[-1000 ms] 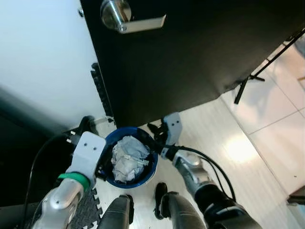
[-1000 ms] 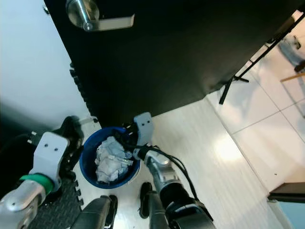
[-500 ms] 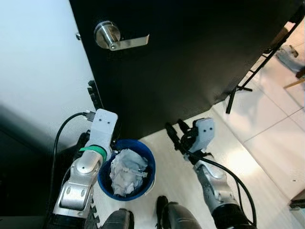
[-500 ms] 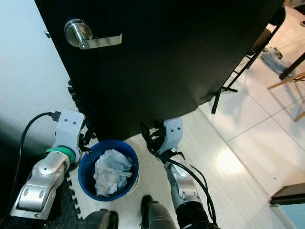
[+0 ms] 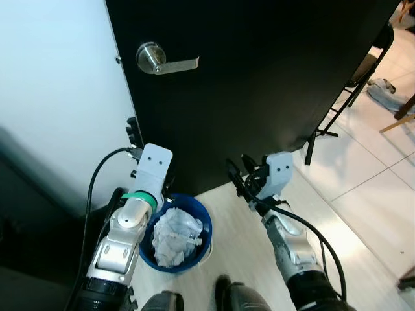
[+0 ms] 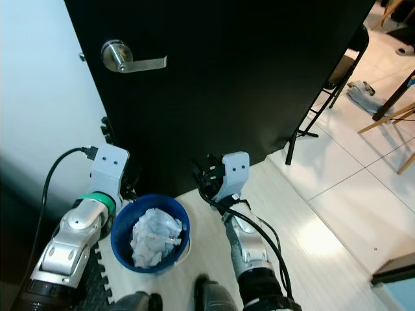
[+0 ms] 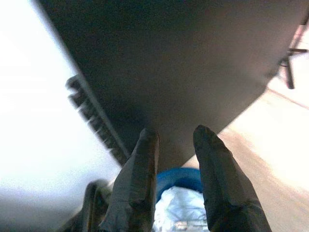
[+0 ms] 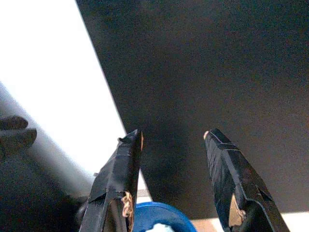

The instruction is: Clean up the room

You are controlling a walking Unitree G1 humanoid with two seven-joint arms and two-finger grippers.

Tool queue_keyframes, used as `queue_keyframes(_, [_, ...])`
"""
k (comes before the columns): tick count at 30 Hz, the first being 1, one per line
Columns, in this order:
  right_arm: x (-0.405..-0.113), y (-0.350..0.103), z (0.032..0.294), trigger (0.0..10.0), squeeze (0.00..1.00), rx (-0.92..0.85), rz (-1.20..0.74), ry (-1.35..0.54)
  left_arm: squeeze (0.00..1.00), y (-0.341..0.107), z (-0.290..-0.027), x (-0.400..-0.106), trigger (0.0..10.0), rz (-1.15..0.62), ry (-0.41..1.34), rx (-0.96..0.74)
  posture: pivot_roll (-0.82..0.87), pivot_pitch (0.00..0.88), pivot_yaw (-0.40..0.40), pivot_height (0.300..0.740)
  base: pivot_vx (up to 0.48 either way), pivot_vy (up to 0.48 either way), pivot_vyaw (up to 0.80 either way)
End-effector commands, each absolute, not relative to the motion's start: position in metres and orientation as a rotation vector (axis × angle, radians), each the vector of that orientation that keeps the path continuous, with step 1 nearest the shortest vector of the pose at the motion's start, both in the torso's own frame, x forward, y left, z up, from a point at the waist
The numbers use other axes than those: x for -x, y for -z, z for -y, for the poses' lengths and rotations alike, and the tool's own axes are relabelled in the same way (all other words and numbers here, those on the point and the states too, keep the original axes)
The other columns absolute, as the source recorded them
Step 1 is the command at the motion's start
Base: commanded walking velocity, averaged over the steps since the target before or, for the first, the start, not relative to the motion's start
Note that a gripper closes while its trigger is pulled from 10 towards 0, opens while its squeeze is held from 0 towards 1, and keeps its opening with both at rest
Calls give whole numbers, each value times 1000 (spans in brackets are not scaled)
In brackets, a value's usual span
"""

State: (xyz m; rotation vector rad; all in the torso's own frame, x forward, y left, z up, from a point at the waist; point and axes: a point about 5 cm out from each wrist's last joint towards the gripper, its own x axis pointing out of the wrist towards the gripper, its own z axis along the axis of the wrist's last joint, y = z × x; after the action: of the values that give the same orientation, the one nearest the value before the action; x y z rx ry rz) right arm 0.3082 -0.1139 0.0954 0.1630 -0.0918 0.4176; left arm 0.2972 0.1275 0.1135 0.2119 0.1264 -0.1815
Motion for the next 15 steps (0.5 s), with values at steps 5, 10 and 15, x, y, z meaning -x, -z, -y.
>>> queue_keyframes(5, [-304, -89, 117, 10000, 0, -163, 61, -403, 0, -107, -126, -298, 10000, -140, 190, -216, -11, 36, 30, 740, -251, 0, 0])
queue_keyframes(10, [-304, -89, 117, 10000, 0, -164, 54, -402, 0, -107, -126, -298, 10000, -137, 188, -215, -9, 38, 31, 740, -270, 0, 0])
queue_keyframes(15, [-304, -88, 116, 10000, 0, -165, 50, -403, 0, -106, -127, -298, 10000, -134, 186, -216, -7, 39, 32, 740, -270, 0, 0])
